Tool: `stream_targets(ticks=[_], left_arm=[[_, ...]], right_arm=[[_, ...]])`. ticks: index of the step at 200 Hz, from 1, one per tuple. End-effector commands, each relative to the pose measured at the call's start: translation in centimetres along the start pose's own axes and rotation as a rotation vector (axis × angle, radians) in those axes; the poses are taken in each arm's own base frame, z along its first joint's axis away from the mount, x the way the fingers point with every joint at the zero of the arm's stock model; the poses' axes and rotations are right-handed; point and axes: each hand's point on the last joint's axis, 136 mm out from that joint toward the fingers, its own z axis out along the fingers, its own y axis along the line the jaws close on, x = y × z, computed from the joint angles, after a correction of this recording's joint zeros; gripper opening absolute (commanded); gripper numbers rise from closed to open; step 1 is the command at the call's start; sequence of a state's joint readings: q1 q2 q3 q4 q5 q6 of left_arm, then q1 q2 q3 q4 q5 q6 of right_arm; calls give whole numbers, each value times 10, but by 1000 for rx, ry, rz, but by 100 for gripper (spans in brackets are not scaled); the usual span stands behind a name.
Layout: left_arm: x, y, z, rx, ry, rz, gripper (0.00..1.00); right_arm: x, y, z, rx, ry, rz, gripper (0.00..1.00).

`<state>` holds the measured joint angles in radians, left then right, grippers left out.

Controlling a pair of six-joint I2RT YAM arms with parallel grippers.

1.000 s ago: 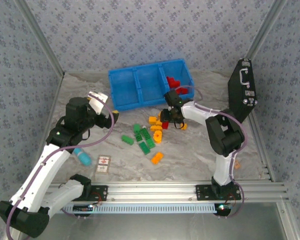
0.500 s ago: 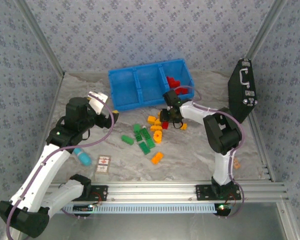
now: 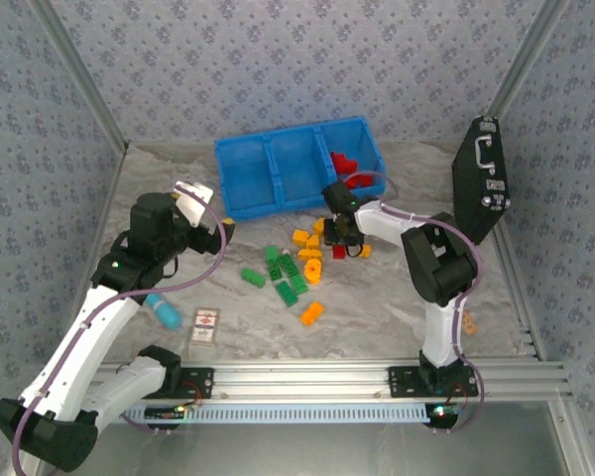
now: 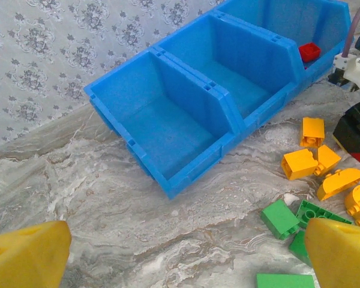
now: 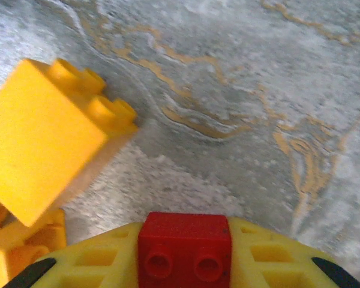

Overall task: Sort the legos into containers by color
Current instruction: Pick up the lego from the center of the table, then place the lego in the container.

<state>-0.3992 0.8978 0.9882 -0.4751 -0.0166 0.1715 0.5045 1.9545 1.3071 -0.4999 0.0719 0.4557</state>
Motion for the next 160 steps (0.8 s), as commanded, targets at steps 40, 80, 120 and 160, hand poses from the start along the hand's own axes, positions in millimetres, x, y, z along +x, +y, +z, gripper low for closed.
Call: stream_targets(ticks=[40, 80, 120, 160], left_arm=[[-5, 7, -3, -29, -26, 16, 100], [-2, 3, 6, 1, -21, 23, 100], [4, 2, 15, 11, 2, 52, 100], [15, 6, 32, 9, 57, 55, 100]], right_arm=[[-44, -41, -76, 69, -76, -26, 31], [-113, -53, -96, 69, -203, -23, 31], [-179, -63, -73, 53, -281, 20, 31], [-225, -63, -42, 41, -308, 35, 31]])
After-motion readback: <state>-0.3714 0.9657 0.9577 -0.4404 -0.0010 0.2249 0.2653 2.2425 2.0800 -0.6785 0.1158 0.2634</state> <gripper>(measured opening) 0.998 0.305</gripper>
